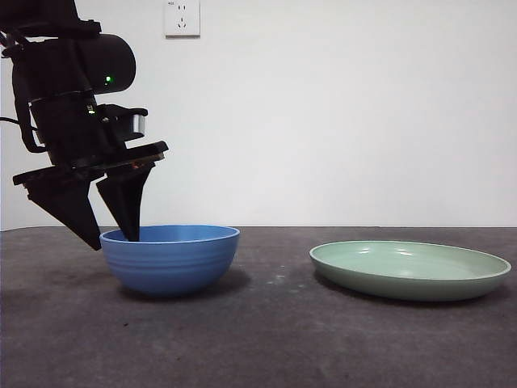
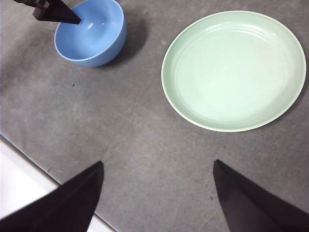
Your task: Pick up the blue bowl, put it on the green plate, put it on desk
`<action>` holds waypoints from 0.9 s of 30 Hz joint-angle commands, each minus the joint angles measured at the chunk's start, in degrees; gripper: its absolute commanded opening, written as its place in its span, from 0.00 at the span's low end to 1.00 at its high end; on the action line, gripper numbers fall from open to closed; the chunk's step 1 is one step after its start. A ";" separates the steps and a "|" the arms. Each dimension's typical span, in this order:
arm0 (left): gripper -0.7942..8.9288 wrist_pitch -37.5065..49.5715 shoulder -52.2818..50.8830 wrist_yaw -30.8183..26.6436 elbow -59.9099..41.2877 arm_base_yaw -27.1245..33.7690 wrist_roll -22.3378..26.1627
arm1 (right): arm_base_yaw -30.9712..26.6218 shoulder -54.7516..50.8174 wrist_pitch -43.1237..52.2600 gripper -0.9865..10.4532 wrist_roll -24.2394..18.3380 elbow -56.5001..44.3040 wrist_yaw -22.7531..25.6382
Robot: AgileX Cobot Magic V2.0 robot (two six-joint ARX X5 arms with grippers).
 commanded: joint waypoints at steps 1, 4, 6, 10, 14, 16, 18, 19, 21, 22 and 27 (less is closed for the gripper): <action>0.27 -0.28 0.87 -0.26 1.33 -0.28 -0.44 | 0.20 0.28 0.46 0.40 0.46 1.01 0.00; 0.26 -0.76 0.87 -0.26 1.33 -0.28 -0.70 | 0.20 0.28 0.46 0.40 0.46 1.01 0.00; 0.21 -1.03 0.87 -0.26 1.33 -0.28 -1.09 | 0.20 0.28 0.46 0.40 0.46 1.01 0.00; 0.16 -1.40 0.87 -0.24 1.33 -0.28 -1.55 | 0.20 0.28 0.46 0.40 0.46 1.01 0.00; 0.10 -1.36 0.87 -0.24 1.33 -0.28 -1.90 | 0.20 0.28 0.46 0.40 0.46 1.01 0.00; 0.09 -1.27 0.87 -0.24 1.33 -0.28 -1.92 | 0.20 0.28 0.46 0.40 0.46 1.01 0.00; 0.09 -1.16 0.87 -0.24 1.33 -0.28 -1.95 | 0.20 0.28 0.46 0.40 0.46 1.01 0.00; 0.09 -1.11 0.87 -0.24 1.33 -0.28 -1.95 | 0.20 0.28 0.46 0.40 0.46 1.01 0.00; 0.09 -1.05 0.85 -0.22 1.33 -0.28 -2.10 | 0.20 0.28 0.46 0.40 0.46 1.01 0.00; 0.09 -1.01 0.85 -0.22 1.33 -0.28 -2.47 | 0.20 0.28 0.46 0.40 0.46 1.01 0.00; 0.09 -1.07 0.00 2.10 1.79 -0.33 -3.50 | 0.20 0.28 0.46 0.40 0.48 1.01 0.00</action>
